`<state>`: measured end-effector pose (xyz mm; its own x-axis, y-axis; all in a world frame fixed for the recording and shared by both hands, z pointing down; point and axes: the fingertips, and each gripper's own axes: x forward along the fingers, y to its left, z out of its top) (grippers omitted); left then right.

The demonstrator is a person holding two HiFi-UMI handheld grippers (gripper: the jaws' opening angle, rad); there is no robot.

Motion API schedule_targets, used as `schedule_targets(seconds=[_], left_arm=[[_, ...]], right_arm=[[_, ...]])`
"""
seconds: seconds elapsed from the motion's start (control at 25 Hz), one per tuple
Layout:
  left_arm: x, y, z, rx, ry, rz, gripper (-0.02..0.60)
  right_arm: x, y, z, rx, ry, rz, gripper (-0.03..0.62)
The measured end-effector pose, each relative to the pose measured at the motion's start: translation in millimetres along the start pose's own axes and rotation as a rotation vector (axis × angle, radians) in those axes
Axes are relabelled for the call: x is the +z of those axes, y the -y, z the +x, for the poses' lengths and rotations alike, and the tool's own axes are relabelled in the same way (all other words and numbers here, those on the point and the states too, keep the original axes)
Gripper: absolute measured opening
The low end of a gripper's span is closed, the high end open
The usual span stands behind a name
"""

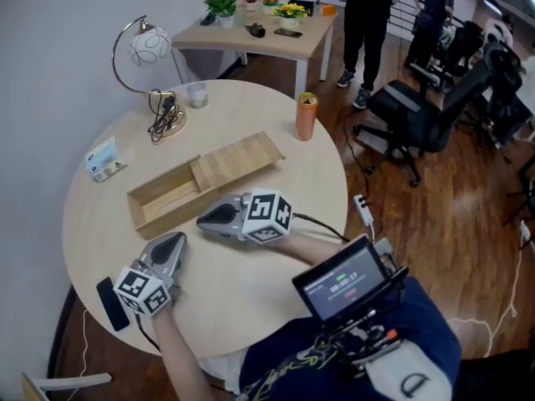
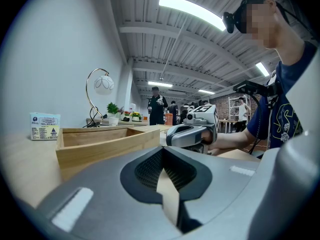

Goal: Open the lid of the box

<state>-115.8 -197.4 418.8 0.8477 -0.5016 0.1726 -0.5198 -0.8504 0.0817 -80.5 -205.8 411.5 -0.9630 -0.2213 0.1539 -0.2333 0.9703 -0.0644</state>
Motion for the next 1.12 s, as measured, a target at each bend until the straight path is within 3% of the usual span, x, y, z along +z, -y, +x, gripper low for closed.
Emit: schedule_targets(seconds=[1.12], left_arm=[[1.9, -4.6, -0.7, 0.002, -0.004, -0.003, 0.003]], right_arm=[[0.4, 2.3, 3.9, 0.0, -0.008, 0.0, 0.015]])
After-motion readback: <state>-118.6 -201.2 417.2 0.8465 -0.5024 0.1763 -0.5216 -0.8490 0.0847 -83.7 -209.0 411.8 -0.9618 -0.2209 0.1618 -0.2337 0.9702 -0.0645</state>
